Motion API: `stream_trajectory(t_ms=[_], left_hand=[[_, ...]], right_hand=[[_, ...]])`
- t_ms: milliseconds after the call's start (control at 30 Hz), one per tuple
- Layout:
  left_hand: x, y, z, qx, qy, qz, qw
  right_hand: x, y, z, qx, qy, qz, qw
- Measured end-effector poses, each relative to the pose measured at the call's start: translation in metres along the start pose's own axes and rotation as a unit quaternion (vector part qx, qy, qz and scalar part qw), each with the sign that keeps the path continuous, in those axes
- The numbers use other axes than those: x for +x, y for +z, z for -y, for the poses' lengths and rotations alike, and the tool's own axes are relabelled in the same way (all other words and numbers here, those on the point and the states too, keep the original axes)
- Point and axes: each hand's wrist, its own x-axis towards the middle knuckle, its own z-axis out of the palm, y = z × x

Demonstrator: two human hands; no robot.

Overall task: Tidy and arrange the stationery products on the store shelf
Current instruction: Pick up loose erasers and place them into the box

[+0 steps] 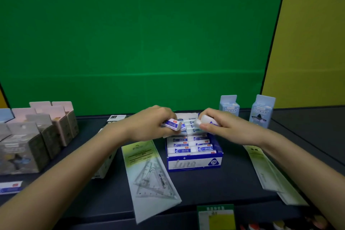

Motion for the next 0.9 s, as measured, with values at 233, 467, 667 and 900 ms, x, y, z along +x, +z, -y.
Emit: stream_trajectory(t_ms=[233,467,667,900], left_hand=[[0.018,0.016,0.0,0.092,0.001,0.052,0.994],[0.021,0.029,0.005,0.126,0.015,0.024,0.992],[0.021,0.036,0.003,0.131,0.013,-0.005,0.991],[0.014,0.032,0.006,0.109,0.005,-0.006,0.994]], right_hand=[[0.012,0.007,-0.007,-0.123,-0.034,0.042,0.991],[0.019,0.016,-0.007,-0.206,-0.054,0.056,0.976],[0.02,0.017,-0.008,-0.233,-0.062,0.04,0.97],[0.018,0.015,-0.009,-0.247,-0.057,-0.005,0.967]])
